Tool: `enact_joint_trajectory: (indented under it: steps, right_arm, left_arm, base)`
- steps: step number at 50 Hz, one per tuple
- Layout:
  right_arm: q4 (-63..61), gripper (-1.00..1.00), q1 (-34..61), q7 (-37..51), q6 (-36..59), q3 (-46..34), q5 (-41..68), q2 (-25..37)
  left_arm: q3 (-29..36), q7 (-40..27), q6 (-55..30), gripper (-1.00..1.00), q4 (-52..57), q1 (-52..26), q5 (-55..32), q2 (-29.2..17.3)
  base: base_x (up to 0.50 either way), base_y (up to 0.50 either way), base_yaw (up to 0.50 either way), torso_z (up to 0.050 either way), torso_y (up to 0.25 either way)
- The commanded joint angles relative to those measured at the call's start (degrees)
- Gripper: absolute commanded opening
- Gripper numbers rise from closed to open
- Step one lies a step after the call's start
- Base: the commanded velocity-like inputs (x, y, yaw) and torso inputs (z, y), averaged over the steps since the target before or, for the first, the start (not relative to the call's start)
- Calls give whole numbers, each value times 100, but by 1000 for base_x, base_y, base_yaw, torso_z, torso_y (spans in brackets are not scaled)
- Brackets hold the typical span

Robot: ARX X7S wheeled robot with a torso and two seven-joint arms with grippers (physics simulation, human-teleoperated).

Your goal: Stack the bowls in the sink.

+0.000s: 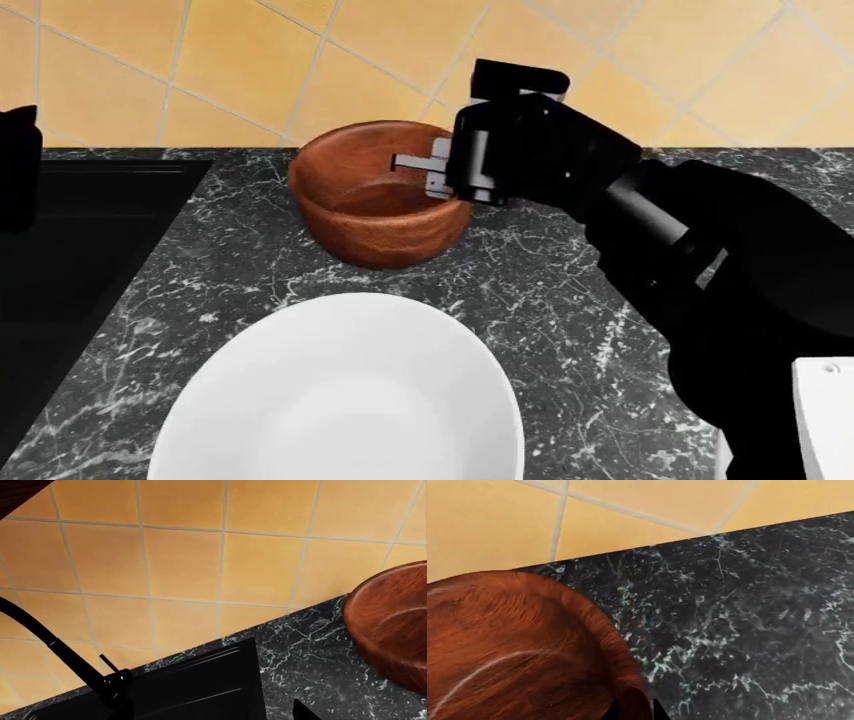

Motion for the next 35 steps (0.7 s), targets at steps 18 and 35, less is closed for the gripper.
enact_joint_trajectory:
  steps: [18,35]
  right_arm:
    - [-2654,-100,818,1561,-1260,588,-170,1715]
    - [-4721,-100,1511,2778,-1151,988,88,3152]
  left_arm:
    - [-27,53,149,100,56,56,65,13]
    - [-37,-83,499,100,34,-191,-822,58]
  base:
    - [0,0,0,0,1]
    - [0,0,0,0,0]
